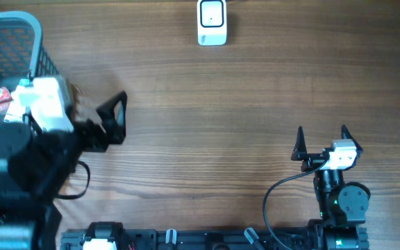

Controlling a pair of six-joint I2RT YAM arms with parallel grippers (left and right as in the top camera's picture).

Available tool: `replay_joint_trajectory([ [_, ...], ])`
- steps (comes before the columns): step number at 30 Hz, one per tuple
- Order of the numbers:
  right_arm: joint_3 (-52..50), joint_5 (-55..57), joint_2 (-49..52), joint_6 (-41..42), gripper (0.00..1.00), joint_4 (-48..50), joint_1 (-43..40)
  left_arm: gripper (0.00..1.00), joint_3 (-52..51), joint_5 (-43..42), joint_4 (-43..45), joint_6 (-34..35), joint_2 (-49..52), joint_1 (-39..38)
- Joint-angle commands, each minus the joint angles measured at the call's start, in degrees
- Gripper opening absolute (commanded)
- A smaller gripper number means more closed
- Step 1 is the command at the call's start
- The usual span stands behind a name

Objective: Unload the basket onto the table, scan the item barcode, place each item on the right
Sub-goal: 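Reach the left gripper into the basket and grasp the green-capped bottle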

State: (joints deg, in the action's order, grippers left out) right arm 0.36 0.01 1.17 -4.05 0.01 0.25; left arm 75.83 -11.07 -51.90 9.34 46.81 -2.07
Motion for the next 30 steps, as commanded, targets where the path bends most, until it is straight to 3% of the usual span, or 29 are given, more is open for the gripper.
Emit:
replay_joint_trajectory([
  [1, -0.1, -0.5, -0.4, -0.4, 1.0, 0.3, 0.3, 1.0, 5.7, 1.8, -3.5, 0.0, 6.1, 0.3],
  [3, -0.1, -0.5, -0.4, -0.4, 1.0, 0.3, 0.3, 1.0, 6.7, 6.6, -3.0, 0.5, 7.3, 0.5],
  [6, -0.1, -0.5, -0.4, -0.4, 1.0, 0.3, 0.3, 1.0, 9.5, 30.9, -2.9, 18.1, 8.0, 5.4],
  [8, -0.1, -0.5, -0.4, -0.4, 1.0, 0.3, 0.3, 1.0, 9.6, 36.5, -4.0, 23.1, 8.1, 12.2],
  [12, -0.1, -0.5, -0.4, -0.4, 1.0, 0.3, 0.3, 1.0, 9.6, 34.2, -7.5, 27.6, 13.0, 33.0],
  [18, -0.1, -0.5, -0.4, -0.4, 1.0, 0.3, 0.3, 1.0, 9.6, 13.0, -7.6, 27.6, 31.1, 53.9],
  [23, -0.1, -0.5, -0.4, -0.4, 1.0, 0.3, 0.3, 1.0, 9.6, 13.9, -6.8, 27.5, 45.4, 55.8],
  [27, -0.1, -0.5, -0.4, -0.4, 1.0, 0.3, 0.3, 1.0, 9.6, 14.2, -4.6, 26.9, 51.0, 55.8],
  [30, -0.1, -0.5, -0.4, -0.4, 1.0, 0.3, 0.3, 1.0, 9.6, 18.9, -4.0, 25.5, 53.4, 55.1],
])
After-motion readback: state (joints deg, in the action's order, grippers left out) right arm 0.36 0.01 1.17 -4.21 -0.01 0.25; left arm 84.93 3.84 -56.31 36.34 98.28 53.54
